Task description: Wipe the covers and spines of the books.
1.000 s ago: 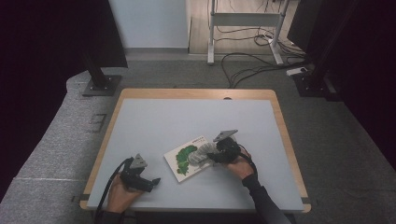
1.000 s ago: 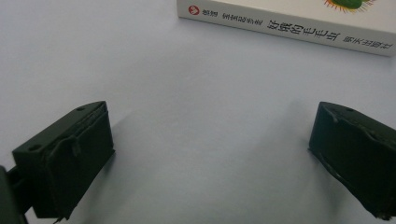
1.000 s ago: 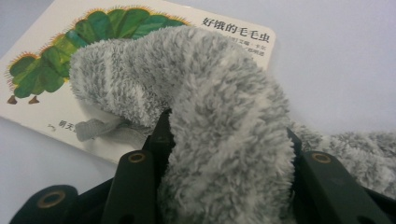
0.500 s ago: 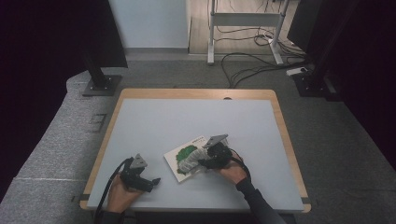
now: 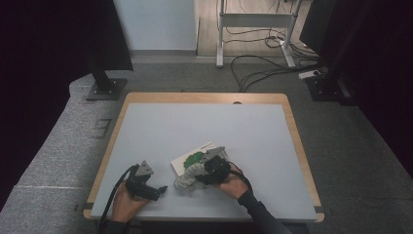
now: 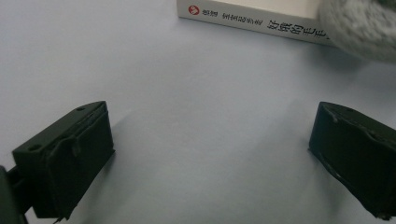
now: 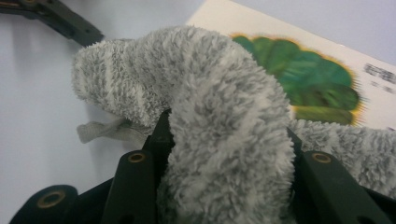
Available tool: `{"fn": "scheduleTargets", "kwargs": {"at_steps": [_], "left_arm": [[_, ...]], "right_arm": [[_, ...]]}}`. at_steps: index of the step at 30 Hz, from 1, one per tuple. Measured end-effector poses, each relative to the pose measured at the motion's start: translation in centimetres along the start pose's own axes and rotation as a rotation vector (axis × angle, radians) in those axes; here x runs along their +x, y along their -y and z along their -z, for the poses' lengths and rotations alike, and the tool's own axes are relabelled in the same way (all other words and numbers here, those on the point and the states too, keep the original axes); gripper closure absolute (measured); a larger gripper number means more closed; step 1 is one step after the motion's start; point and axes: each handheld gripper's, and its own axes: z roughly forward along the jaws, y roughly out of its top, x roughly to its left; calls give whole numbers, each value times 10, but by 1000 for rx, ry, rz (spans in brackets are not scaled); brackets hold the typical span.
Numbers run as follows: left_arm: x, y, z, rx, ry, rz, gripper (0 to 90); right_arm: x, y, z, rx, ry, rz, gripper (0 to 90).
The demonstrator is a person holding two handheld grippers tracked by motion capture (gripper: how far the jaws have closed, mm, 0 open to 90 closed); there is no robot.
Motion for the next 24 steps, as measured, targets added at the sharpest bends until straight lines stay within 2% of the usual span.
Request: {"fn": "scheduleTargets", "kwargs": {"at_steps": [6,14,24], "left_arm": [[0,0,0,-1,0,0,0],[0,0,0,0,0,0,0],[0,0,0,0,0,0,0]], "right_arm": [[13,-7,-6,2,-33,34,551],[24,-13,-12,13,-51,65,549],[21,-23,-21,11,-43,74,551]]}}
